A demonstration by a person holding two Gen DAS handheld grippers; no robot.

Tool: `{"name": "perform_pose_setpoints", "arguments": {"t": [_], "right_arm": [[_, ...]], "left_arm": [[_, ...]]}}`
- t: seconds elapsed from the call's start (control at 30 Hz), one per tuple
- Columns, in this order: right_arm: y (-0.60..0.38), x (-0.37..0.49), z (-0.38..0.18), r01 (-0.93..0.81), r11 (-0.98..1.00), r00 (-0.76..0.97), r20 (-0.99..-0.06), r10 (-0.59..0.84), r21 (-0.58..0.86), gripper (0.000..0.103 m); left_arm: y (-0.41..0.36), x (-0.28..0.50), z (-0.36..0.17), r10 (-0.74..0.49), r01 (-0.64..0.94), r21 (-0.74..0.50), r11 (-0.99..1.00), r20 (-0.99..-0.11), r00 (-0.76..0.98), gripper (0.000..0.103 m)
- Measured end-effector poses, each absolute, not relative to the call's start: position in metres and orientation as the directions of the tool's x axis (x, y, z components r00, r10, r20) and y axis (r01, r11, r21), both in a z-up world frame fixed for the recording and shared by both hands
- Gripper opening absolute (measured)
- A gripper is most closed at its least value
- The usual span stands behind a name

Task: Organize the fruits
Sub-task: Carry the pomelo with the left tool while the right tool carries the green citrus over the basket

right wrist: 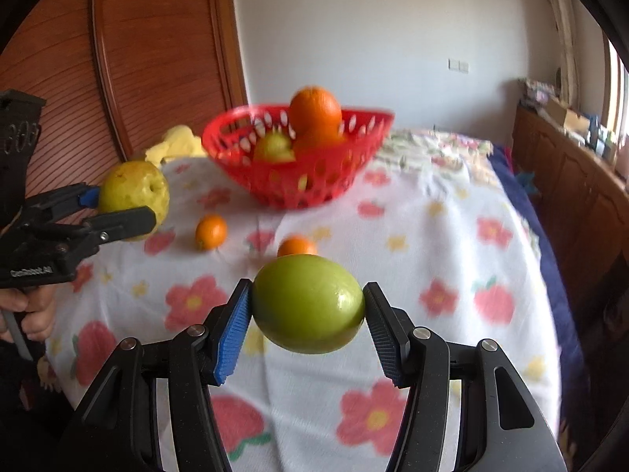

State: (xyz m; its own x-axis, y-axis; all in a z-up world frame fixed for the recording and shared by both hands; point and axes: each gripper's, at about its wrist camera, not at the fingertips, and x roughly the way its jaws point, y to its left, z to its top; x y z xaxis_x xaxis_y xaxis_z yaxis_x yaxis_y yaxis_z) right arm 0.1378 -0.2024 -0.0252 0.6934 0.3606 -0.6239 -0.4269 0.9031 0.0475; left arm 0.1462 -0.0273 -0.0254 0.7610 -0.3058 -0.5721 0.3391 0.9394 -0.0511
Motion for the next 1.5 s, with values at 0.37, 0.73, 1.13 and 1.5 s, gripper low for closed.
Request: {"name": "perform_pose_setpoints", "arguments": {"t": [0.37,0.73,1.13,1.5], "right_arm": [[-0.178,0.215,0.036,-0.484,0.873,0.751,-0.54,0.38,-0.059,0.058],[-0.165,0.314,0.021,-0.493,0.87,0.716,-0.578,0.391,-0.023,0.058],[-0.16,0.352,-0.006,-0.496,0.868,0.689,-0.621,0.375,-0.026,0.058],[-0.164,0.35,-0.01,-0.49,0.872,0.686,-0.624,0.374,-0.016,0.06]], "left_arm": [[-0.025,0.201,-0.003,-0.285,0.324,-0.023,0.946,-0.538,0.793,0.068],[-0.026,0.259,-0.012,-0.266,0.315,-0.012,0.949,-0.567,0.78,0.068],[-0.026,0.28,-0.03,-0.269,0.313,-0.029,0.949,-0.589,0.762,0.068],[-0.026,0.283,-0.031,-0.271,0.318,-0.029,0.948,-0.6,0.753,0.068]]}}
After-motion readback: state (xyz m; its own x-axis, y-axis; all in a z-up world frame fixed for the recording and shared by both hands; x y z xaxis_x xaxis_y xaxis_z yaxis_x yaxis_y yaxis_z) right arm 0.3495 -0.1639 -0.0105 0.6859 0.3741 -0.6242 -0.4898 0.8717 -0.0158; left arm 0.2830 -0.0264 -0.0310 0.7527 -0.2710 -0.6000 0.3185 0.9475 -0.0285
